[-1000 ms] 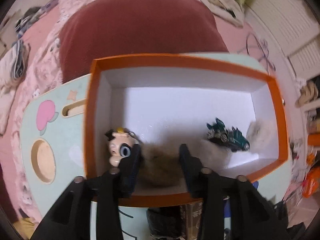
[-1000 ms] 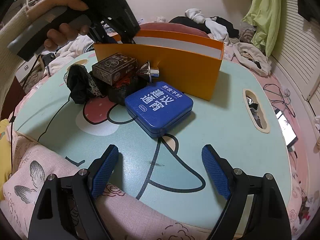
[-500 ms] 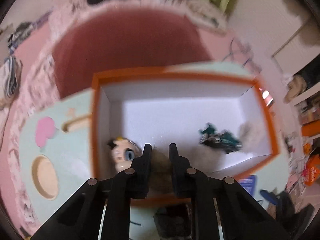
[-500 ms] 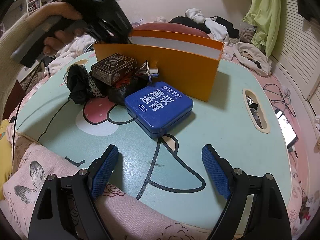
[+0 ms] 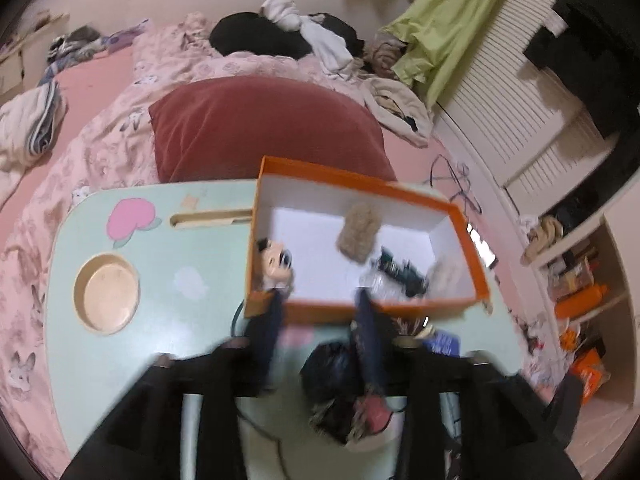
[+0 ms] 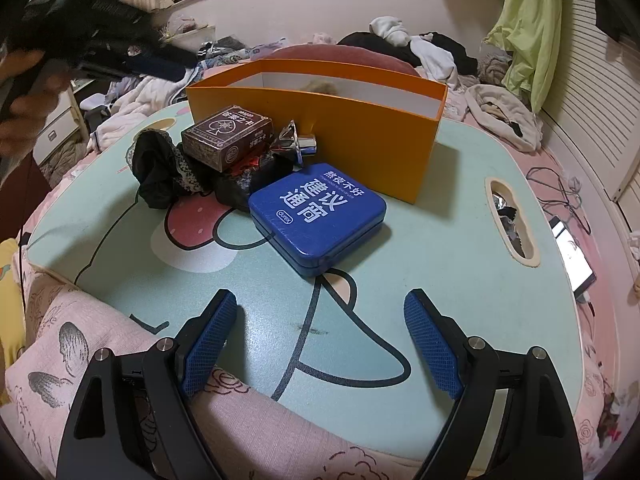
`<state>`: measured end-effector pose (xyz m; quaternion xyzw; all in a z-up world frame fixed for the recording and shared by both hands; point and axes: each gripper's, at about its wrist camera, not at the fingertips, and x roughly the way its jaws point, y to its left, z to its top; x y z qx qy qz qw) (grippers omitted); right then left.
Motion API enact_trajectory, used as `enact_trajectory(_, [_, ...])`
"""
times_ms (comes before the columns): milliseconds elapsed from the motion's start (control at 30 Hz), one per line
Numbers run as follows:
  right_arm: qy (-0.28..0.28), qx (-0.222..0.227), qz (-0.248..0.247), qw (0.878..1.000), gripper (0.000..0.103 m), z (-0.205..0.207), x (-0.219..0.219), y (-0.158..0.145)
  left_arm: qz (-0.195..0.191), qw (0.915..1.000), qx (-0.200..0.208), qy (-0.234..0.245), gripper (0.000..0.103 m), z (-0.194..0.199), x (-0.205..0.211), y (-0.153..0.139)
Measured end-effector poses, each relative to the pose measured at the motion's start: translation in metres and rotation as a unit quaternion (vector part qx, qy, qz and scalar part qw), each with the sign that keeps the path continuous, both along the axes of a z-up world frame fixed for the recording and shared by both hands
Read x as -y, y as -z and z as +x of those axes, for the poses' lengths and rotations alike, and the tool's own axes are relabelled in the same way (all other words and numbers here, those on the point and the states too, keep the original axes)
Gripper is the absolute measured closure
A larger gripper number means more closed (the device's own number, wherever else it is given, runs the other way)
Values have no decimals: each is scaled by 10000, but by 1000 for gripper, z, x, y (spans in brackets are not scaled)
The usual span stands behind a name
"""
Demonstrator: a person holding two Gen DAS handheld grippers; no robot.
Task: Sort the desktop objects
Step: 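Grasp the fluffy brown pompom with the left gripper and lift it out, then lower the brown pompom onto the table and open the left gripper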
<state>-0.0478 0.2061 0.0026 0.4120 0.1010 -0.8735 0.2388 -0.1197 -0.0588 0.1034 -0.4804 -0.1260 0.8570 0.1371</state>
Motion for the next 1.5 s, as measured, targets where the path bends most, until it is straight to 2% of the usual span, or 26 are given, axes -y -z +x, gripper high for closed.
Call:
enact_trajectory(67, [3, 3, -2, 10000, 17, 0, 0, 0, 243, 9997, 3, 99, 39, -20, -11, -6])
enact_trajectory(133, [1, 4, -4, 10000, 17, 0, 0, 0, 199, 9997, 83, 112, 39, -41, -28, -5])
enact_trajectory(233, [0, 1, -9, 10000, 17, 0, 0, 0, -221, 9997, 32, 94, 38, -72, -61, 1])
enact_trajectory(400, [-12, -1, -43, 10000, 17, 0, -1, 0, -702, 9951, 583, 389, 36, -114, -110, 31])
enact_trajectory(433, [-14, -1, -50, 10000, 17, 0, -1, 0, -1017, 9917, 658, 429, 36, -120, -120, 40])
enact_trajectory(467, [-16, -1, -54, 10000, 17, 0, -1, 0, -1209, 9891, 708, 441, 43, -122, -124, 45])
enact_trajectory(500, [-20, -3, -61, 10000, 17, 0, -2, 0, -1449, 9854, 771, 445, 74, -126, -129, 54])
enact_trajectory(567, [-21, -5, -76, 10000, 17, 0, -2, 0, -1356, 9860, 853, 457, 79, -129, -124, 61])
enact_trajectory(667, [-20, -5, -82, 10000, 17, 0, -2, 0, -789, 9941, 592, 442, 79, -117, -108, 48])
enact_trajectory(733, [4, -7, -72, 10000, 17, 1, -2, 0, -525, 9976, 211, 403, 79, -97, -93, 27])
enact_trajectory(833, [5, -6, -72, 10000, 17, 0, -2, 0, -239, 9986, -344, 335, 79, -60, -70, -4])
enact_trajectory(900, [5, -5, -65, 10000, 17, 0, -2, 0, -122, 9973, -683, 230, 79, -21, -46, -19])
enact_trajectory(1000, [9, -4, -63, 10000, 17, 1, -2, 0, -301, 9960, -827, -163, 79, 21, -18, -16])
enact_trajectory(1067, [8, -6, -58, 10000, 17, 1, -2, 0, -423, 9957, -740, -365, 79, 41, -3, -2])
enact_trajectory(1200, [11, -7, -41, 10000, 17, 1, -2, 0, -268, 9979, -524, -268, 79, 53, 0, 32])
enact_trajectory(1233, [11, -7, -42, 10000, 17, 1, -2, 0, -196, 9982, -533, -208, 76, 53, -3, 38])
enact_trajectory(1267, [10, -9, -40, 10000, 17, 1, -2, 0, -143, 9982, -550, -207, 62, 52, -8, 40])
enact_trajectory(1300, [11, -10, -37, 10000, 17, 1, -2, 0, -87, 9979, -581, -270, 43, 52, -9, 42])
enact_trajectory(1367, [14, -11, -35, 10000, 17, 1, -2, 0, 56, 9947, -916, -454, 27, 63, -10, 37])
enact_trajectory(1400, [15, -11, -37, 10000, 17, 1, -2, 0, 96, 9922, -1143, -489, 23, 72, -10, 33])
enact_trajectory(1500, [13, -12, -33, 10000, 17, 0, -2, 0, -59, 9901, -1334, -442, 12, 90, -11, 28])
